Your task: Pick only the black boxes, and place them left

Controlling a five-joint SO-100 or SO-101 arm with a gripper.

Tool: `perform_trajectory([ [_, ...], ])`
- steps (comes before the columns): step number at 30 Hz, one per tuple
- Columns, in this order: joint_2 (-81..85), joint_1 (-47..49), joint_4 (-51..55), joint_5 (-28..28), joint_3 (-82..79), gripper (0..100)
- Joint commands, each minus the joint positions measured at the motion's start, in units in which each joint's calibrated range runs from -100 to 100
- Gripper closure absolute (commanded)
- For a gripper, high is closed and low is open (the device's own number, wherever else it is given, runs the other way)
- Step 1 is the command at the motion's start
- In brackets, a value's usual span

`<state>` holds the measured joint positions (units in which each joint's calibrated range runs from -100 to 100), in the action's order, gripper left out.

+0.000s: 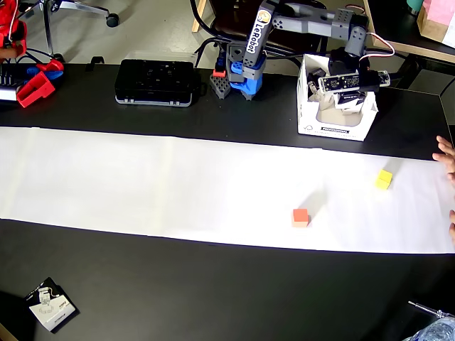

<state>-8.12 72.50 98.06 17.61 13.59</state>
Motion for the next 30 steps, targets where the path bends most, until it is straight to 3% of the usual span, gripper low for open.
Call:
perform_trajectory([
  [1,-0.2,0.9,0.0,0.1,4.4,76],
  [6,0.3,1.7,-2.4,0.3,-1.5,58],
  [10,1.7,1.7,-5.2,0.8,-1.4,57],
  [18,24.4,-6.4,-23.3,14.3,-15.2,59],
  [21,35.5,-12.2,-34.0,18.8,-25.0,64],
  [24,48.1,-18.3,-45.7,21.9,-37.2,75],
  [30,71.2,-32.7,-57.5,22.3,-56.8,100],
])
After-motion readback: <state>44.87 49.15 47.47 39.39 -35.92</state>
